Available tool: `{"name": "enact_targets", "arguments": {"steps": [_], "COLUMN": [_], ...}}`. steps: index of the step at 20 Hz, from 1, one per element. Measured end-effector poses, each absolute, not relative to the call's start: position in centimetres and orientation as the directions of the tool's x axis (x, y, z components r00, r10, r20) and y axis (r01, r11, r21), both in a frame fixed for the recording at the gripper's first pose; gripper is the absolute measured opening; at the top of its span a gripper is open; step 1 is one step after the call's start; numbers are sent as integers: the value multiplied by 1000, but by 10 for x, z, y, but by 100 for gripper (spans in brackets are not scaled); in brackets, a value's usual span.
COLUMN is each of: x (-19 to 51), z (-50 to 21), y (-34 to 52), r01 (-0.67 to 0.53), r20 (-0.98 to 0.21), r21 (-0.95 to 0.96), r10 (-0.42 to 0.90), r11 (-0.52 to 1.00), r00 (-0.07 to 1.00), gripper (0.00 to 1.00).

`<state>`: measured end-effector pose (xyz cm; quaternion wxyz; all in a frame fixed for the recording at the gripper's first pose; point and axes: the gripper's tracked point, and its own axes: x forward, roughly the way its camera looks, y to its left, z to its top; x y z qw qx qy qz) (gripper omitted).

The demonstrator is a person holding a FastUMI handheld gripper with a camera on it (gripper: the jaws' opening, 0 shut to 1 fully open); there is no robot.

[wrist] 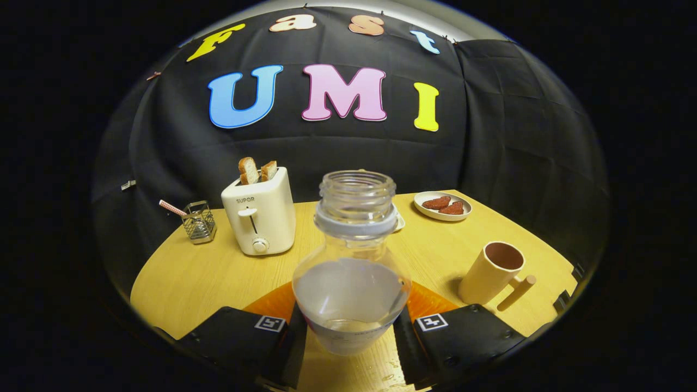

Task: Take the bottle from table, then pour the juice into the cup, finally place the bottle on the coaster

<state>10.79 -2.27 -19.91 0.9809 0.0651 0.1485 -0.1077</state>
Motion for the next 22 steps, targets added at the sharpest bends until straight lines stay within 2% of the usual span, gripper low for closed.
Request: {"name": "enact_targets", "arguments": {"steps": [5,12,16,22], "x": [92,72,64,58], "z": [-173,-156,-154,-174], "y": [-15,-32,-55,-89], "r01": [114,15,11,96], "r20": [-323,-308,-277,-311], "r21": [191,338,479,660], "r10": [-48,96,139,155], "r11": [975,941,878,745], "r00": [945,947,951,938], "gripper": [72,72,72,71]}}
